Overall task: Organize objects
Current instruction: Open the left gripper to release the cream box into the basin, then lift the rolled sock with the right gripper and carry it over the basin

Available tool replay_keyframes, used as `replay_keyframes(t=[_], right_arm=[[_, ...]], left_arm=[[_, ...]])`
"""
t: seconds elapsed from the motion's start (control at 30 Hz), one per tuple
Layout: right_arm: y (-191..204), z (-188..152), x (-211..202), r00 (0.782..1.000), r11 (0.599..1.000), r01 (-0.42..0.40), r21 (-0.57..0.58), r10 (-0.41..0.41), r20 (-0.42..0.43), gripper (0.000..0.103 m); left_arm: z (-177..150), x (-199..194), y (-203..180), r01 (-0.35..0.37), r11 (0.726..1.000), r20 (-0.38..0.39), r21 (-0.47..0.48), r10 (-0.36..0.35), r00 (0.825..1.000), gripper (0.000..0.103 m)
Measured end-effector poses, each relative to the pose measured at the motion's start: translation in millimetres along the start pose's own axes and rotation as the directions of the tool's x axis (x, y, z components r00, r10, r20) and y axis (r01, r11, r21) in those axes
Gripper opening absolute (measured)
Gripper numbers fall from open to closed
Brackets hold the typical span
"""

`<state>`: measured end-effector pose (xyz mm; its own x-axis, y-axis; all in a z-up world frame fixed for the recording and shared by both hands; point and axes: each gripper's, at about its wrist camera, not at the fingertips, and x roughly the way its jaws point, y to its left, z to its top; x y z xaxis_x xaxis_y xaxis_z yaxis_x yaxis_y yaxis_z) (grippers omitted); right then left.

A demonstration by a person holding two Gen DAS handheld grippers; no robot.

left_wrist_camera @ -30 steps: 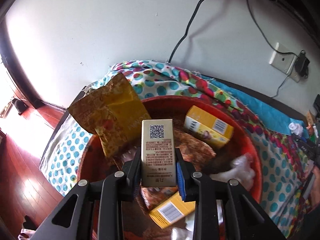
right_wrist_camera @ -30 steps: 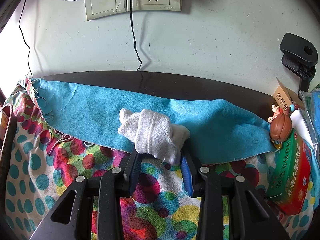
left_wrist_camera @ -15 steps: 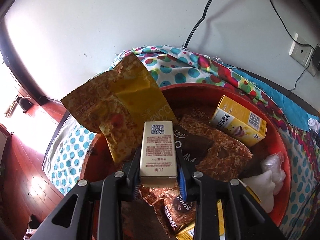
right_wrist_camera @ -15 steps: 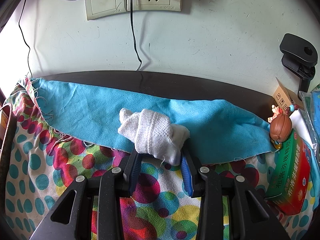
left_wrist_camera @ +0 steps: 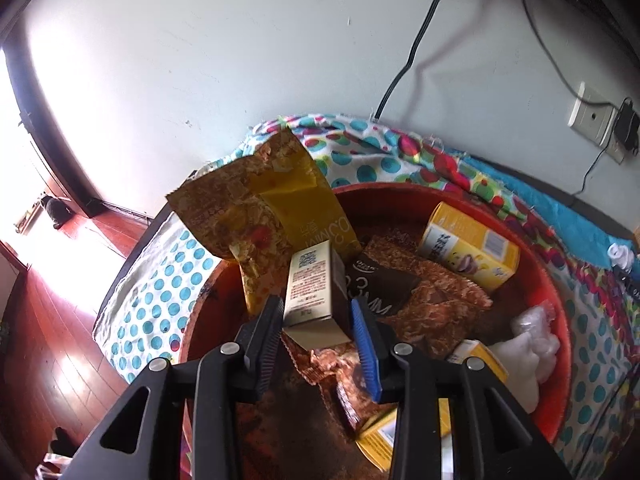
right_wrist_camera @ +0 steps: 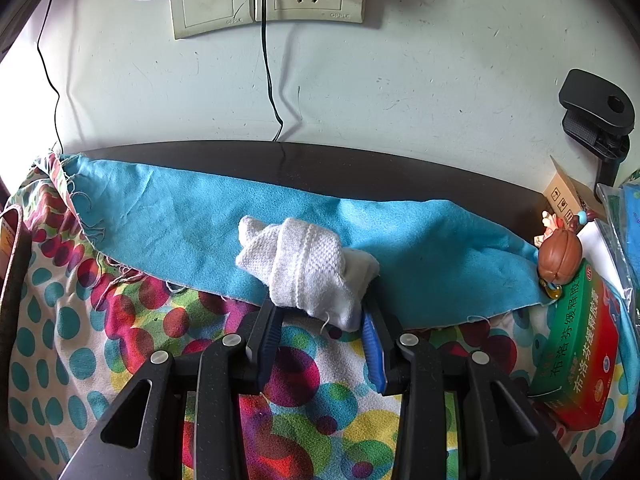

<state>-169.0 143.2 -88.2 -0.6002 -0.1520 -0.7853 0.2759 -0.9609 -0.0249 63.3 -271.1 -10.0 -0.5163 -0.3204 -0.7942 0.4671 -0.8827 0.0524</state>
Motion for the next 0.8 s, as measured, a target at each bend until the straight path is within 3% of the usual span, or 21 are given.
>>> replay_keyframes(t=[0.17,0.3,0.5,0.57,0.63,0.8], right_arm=[[-3,0,0,1.0,1.0,0.001,0.0,-0.001,0.0,0.035],[-6,0,0,1.0,1.0,0.003,-0.002,-0.003,0.0,0.035],[8,0,-2,1.0,1.0,0.011,-0.006,-0.011,0.0,0.035],[7,0,-2,1.0,1.0,0.012,-0.007,-0.012,0.0,0.035],[4,0,-2,1.0,1.0,0.002,0.002,-0.002,0.0,0.035],[-2,0,-3,1.0,1.0,-0.005,0.01,0.005,0.002,0.034]], left_arm=[[-17,-36,-16,0.058,0.998,0.081,-0.005,-0.058,0.995,0.038],[-31,-58,-43,0.083,0.995,0.118,0.052,-0.089,0.989,0.042],[-38,-80,-75,0.182,0.982,0.197,0.042,-0.187,0.963,0.048],[-39,-82,-80,0.18,0.982,0.208,0.049,-0.186,0.96,0.049],[-37,-82,-82,0.15,0.986,0.189,0.074,-0.162,0.969,0.049],[-33,-94,-64,0.105,0.994,0.229,0.026,-0.108,0.967,0.049]])
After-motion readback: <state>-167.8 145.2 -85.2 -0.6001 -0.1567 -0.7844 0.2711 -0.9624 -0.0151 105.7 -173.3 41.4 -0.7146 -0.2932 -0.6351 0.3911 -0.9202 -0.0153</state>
